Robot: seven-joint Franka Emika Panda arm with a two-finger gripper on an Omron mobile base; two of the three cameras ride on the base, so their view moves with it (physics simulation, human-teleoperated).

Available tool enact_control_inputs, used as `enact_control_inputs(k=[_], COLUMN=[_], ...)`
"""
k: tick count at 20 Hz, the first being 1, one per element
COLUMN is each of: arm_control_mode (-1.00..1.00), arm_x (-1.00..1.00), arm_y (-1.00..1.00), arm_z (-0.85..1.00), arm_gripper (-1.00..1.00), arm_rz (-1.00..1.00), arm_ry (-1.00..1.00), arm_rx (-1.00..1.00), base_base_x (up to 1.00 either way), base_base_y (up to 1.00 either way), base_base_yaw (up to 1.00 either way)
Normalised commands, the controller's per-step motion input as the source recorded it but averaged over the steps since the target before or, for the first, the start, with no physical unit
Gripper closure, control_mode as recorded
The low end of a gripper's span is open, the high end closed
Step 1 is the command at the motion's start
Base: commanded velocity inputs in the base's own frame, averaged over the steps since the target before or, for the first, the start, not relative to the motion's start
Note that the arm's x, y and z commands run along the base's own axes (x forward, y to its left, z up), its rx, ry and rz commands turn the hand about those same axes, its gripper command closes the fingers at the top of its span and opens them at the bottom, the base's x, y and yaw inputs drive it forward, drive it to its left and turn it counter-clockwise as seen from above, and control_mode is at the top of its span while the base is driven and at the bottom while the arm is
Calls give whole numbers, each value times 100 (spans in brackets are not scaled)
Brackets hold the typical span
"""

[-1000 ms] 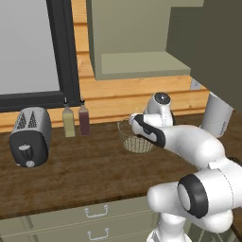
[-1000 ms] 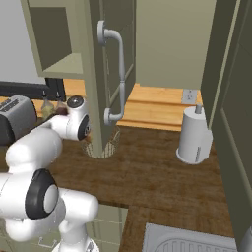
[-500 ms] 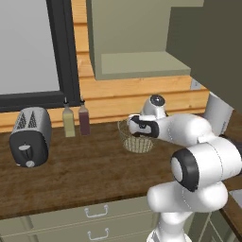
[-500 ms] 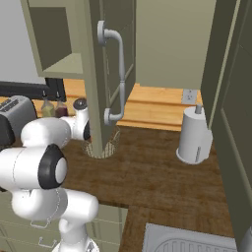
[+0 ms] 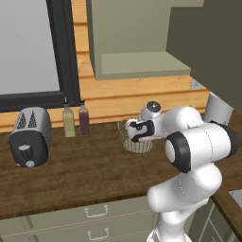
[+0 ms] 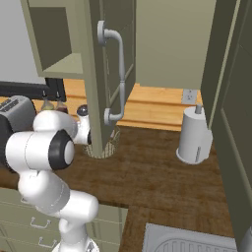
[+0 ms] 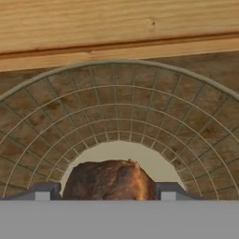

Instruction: Open the cabinet, pick up the bread from the cabinet and place it in the basket. Then move the basket to the dining counter.

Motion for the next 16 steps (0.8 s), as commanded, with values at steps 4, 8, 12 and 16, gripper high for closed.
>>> enact_control_inputs(k=[4, 8, 12, 16], arm_control_mode=[-100, -100, -100, -100], arm_x=[10, 0, -14, -54], arm_y=[0, 0, 20, 63], arm_z=[11, 61, 88, 68], arm_gripper=[-100, -100, -100, -100], arm_rz=[0, 0, 0, 5], arm_ry=[0, 0, 0, 2], arm_rx=[0, 0, -4, -23], base_base_x=[0, 0, 0, 0], base_base_y=[0, 0, 0, 0], base_base_yaw=[0, 0, 0, 0])
